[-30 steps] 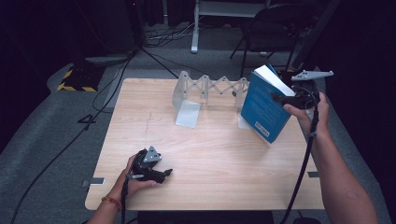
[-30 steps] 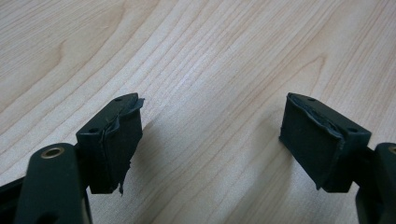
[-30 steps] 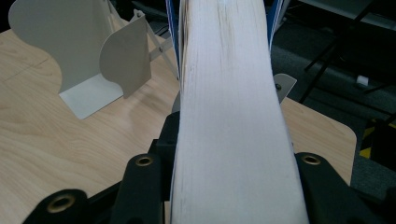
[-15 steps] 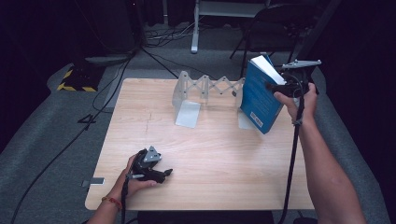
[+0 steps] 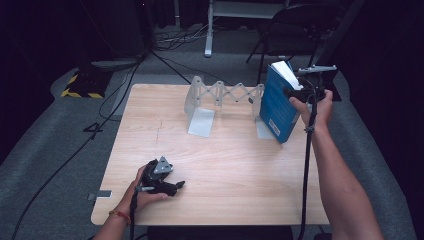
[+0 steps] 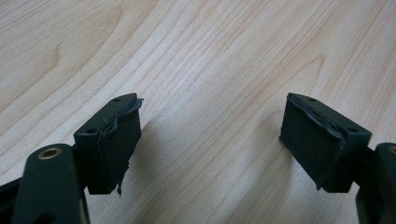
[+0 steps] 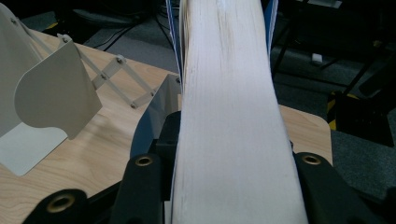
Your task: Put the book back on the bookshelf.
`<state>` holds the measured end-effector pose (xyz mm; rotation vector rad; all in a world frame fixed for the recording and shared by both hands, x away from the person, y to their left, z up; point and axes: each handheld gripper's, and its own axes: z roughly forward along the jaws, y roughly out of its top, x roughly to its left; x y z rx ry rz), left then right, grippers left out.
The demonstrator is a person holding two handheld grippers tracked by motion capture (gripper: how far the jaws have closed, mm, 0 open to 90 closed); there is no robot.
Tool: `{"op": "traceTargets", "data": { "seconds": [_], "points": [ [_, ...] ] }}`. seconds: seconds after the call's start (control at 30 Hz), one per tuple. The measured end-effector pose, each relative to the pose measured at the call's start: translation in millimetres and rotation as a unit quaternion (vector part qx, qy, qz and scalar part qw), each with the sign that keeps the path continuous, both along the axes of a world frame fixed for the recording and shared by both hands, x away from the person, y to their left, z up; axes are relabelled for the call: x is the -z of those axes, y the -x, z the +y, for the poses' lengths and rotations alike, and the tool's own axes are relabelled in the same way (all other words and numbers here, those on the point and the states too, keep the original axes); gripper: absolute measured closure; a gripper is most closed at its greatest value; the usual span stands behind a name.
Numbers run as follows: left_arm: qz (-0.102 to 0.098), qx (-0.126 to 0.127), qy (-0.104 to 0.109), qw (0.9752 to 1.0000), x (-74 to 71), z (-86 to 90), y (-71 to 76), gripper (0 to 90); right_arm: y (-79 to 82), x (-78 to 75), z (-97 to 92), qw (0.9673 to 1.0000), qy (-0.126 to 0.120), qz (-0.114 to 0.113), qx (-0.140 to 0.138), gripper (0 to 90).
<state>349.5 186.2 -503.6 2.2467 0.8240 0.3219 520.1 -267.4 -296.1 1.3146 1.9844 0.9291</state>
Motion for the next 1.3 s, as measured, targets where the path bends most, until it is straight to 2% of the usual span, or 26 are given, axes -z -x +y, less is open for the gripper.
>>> {"op": "traceTargets", "data": {
  "seconds": [0.13, 0.37, 0.47, 0.97, 1.3],
  "points": [
    [0.000, 0.000, 0.000, 1.0000, 0.0, 0.0, -0.1, 20.7, -0.9, 4.0, -3.2, 0.9999, -0.004, -0.006, 0.008, 61.4],
    [0.000, 0.000, -0.001, 1.0000, -0.1, 0.1, -0.1, 20.7, -6.1, 13.9, -11.4, 0.9998, -0.008, 0.009, 0.017, 61.3],
    [0.000, 0.000, -0.001, 1.0000, -0.1, 0.1, 0.0, 20.7, -5.9, 15.5, -14.8, 0.9998, -0.012, 0.005, 0.018, 61.3],
    [0.000, -0.002, 0.000, 1.0000, 0.1, -0.3, 0.6, 20.9, -6.5, 20.0, -21.4, 0.9996, -0.018, 0.006, 0.020, 60.8],
    [0.001, -0.004, 0.001, 1.0000, 0.2, -0.5, 1.0, 21.0, -6.6, 19.7, -23.2, 0.9997, -0.011, 0.008, 0.018, 59.1]
  ]
}}
